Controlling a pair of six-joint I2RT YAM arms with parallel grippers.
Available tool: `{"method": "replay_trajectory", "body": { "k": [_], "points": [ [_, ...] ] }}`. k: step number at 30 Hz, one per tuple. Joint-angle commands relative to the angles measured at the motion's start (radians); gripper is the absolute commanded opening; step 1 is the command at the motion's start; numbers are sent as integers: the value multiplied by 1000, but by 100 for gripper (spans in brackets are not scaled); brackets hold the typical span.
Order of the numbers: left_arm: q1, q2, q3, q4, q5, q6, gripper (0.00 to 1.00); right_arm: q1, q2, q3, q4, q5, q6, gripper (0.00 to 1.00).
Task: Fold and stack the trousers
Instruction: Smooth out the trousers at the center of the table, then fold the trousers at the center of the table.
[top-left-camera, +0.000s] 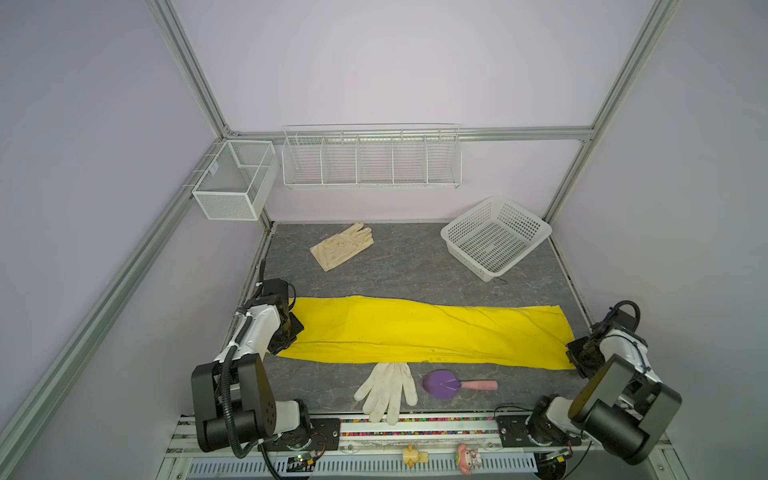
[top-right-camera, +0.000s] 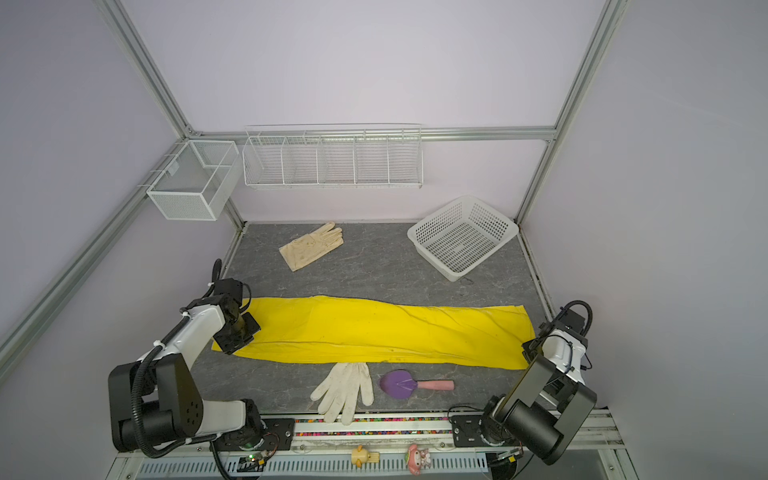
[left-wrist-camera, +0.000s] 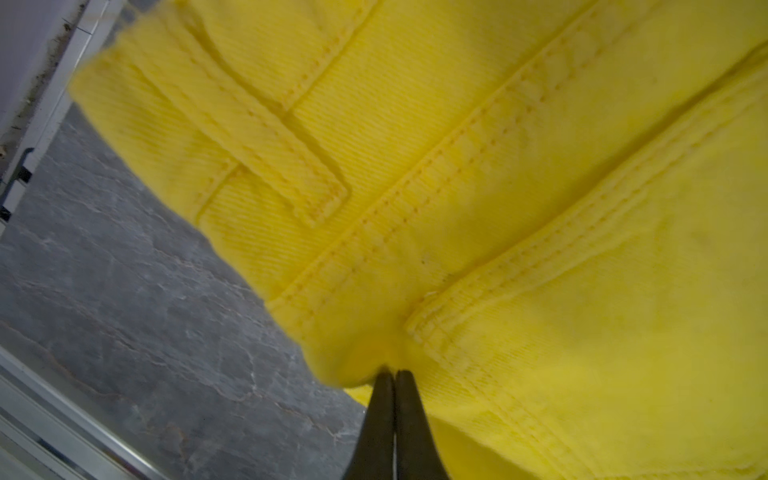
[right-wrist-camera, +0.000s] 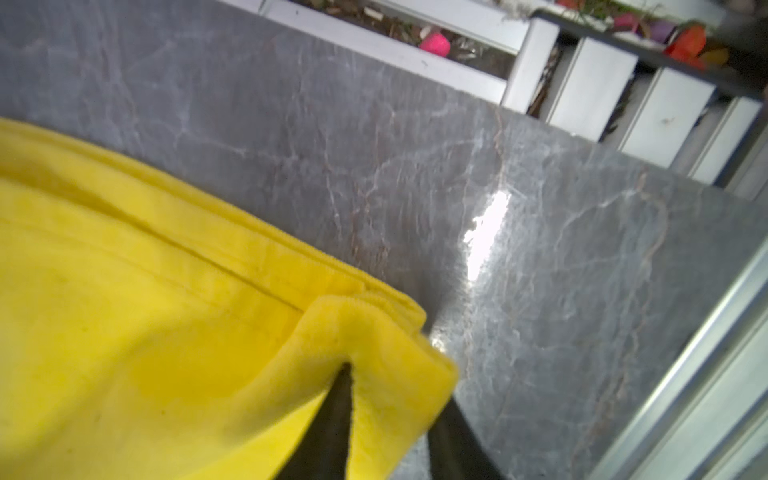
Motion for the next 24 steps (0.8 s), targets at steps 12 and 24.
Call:
{"method": "replay_trajectory", "body": {
  "k": [12,24],
  "points": [
    [4,-153,72,-96,149,-60,52,183,-136,196,-226,110,188,75],
    [-105,-101,45,161,379,-40,70,196,138,293,-13,-122,-390,94]
  ]
}}
